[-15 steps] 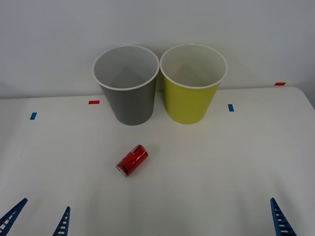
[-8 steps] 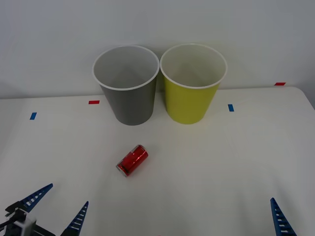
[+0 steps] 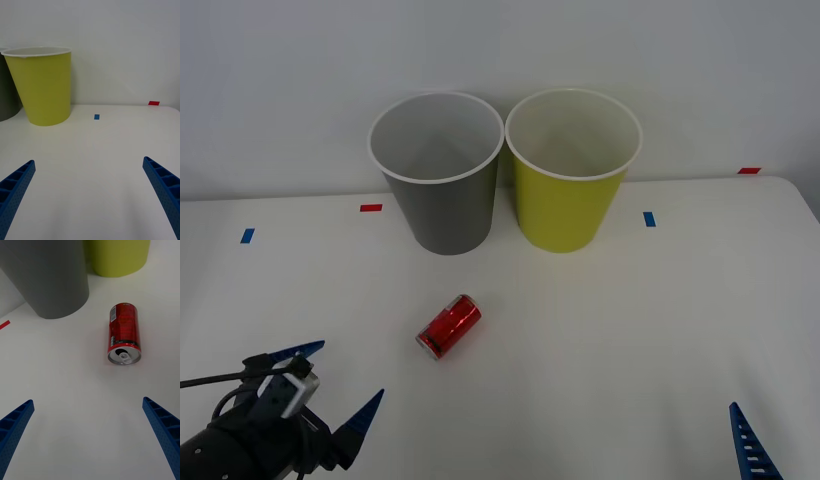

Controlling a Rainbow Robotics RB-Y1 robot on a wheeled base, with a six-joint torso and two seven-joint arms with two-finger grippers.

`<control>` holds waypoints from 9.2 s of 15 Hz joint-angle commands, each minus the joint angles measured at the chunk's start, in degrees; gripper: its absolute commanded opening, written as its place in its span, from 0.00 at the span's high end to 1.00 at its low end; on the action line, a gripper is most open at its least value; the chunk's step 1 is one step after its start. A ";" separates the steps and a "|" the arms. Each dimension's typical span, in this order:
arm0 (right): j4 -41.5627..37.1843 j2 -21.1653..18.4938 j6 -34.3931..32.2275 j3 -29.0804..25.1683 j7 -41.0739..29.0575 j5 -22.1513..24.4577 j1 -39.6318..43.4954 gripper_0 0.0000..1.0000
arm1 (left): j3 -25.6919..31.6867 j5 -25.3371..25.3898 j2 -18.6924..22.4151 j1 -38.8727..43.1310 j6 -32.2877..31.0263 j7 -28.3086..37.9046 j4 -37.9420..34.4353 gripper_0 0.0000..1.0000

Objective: Put cans in the gray bin and PET bottles in the light green bin.

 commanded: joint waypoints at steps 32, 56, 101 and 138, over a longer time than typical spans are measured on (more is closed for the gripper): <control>0.00 0.00 0.00 0.00 0.00 0.00 0.00 0.00 | -15.09 -7.48 -34.09 -56.21 77.12 0.84 20.65 0.00; 0.00 0.00 0.00 0.00 0.00 0.00 0.00 0.00 | -3.31 -22.77 -49.76 -61.39 81.17 -8.03 39.11 0.00; 0.00 0.00 0.00 0.00 0.00 0.00 0.00 0.00 | 20.33 13.17 -43.05 -53.39 67.37 -1.62 -17.99 1.00; 0.00 0.00 0.00 0.00 0.00 0.00 0.00 0.00 | 13.92 1.92 -43.84 -66.84 19.12 -9.53 27.33 0.98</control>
